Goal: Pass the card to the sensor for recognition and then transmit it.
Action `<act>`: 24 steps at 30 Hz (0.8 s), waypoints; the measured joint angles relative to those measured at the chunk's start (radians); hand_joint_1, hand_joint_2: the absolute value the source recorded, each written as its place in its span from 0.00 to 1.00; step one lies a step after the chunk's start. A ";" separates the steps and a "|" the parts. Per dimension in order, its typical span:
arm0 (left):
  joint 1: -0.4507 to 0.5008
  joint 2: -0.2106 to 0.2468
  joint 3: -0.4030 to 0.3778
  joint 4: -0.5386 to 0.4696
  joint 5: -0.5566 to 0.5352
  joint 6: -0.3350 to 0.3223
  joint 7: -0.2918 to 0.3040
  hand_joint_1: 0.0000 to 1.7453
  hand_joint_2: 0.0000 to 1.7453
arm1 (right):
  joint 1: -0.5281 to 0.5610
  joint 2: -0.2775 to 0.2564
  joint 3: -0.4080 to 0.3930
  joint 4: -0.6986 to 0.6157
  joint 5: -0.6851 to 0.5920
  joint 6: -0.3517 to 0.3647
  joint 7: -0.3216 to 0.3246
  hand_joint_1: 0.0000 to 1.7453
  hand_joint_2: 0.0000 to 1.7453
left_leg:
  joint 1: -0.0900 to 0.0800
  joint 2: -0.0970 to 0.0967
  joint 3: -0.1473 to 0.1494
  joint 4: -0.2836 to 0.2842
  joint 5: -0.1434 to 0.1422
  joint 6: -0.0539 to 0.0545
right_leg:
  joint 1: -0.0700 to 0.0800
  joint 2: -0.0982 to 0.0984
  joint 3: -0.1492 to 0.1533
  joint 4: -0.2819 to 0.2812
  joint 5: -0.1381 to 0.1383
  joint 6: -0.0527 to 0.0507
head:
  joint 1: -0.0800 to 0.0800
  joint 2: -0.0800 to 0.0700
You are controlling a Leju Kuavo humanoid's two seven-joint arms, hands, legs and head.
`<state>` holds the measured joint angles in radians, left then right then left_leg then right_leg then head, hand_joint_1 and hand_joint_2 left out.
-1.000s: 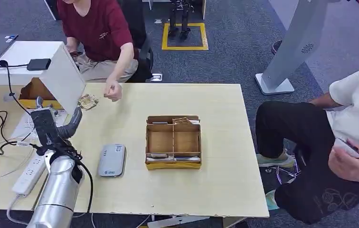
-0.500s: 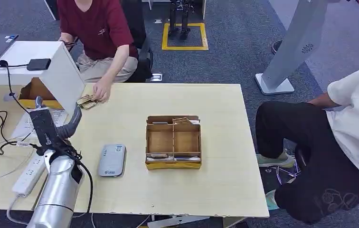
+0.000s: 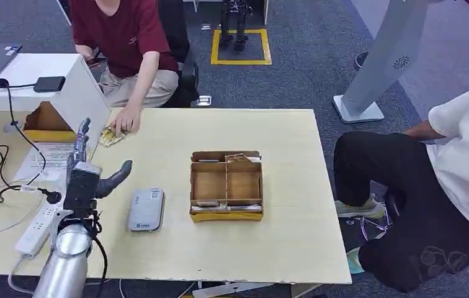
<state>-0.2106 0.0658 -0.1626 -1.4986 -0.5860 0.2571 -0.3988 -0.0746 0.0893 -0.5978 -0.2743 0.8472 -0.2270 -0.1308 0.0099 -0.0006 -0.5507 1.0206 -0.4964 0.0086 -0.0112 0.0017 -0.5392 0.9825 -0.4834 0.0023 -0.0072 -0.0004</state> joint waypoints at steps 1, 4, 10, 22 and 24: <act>0.014 0.009 -0.035 -0.033 -0.047 0.007 0.012 0.00 1.00 | 0.000 0.000 -0.002 -0.001 0.002 0.000 0.000 0.00 1.00 | 0.000 0.000 0.000 0.000 0.000 0.000 | 0.000 0.000 0.000 0.000 0.000 0.000 | 0.000 0.000; 0.036 0.034 -0.114 -0.089 -0.104 0.024 0.031 0.00 1.00 | -0.007 0.000 -0.007 -0.005 0.008 0.007 0.001 0.00 1.00 | 0.000 0.000 0.000 0.000 0.000 0.000 | 0.000 0.000 0.000 0.000 0.000 0.000 | 0.000 0.000; 0.054 0.062 -0.174 -0.133 -0.111 0.038 0.043 0.00 1.00 | -0.007 0.000 -0.019 -0.013 0.012 0.010 0.003 0.00 1.00 | 0.000 0.000 0.000 0.000 0.001 0.000 | 0.000 0.000 0.000 0.000 0.001 0.001 | 0.000 0.000; 0.070 0.081 -0.197 -0.150 -0.211 0.078 0.072 0.00 1.00 | -0.005 0.000 -0.031 -0.016 0.028 0.010 0.011 0.00 1.00 | 0.000 0.000 0.000 0.000 0.001 0.000 | 0.000 0.000 0.000 0.000 0.001 0.001 | 0.000 0.000; 0.070 0.086 -0.207 -0.150 -0.272 0.099 0.084 0.00 1.00 | -0.005 0.000 -0.032 -0.016 0.032 0.013 0.011 0.00 1.00 | 0.000 0.000 0.000 0.000 0.001 0.000 | 0.000 0.000 0.000 0.000 0.001 0.001 | 0.000 0.000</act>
<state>-0.1405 0.1518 -0.3693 -1.6484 -0.8584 0.3563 -0.3151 -0.0796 0.0893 -0.6294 -0.2907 0.8797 -0.2140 -0.1198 0.0099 -0.0008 -0.5511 1.0211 -0.4957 0.0087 -0.0113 0.0014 -0.5394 0.9826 -0.4825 0.0034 -0.0076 -0.0004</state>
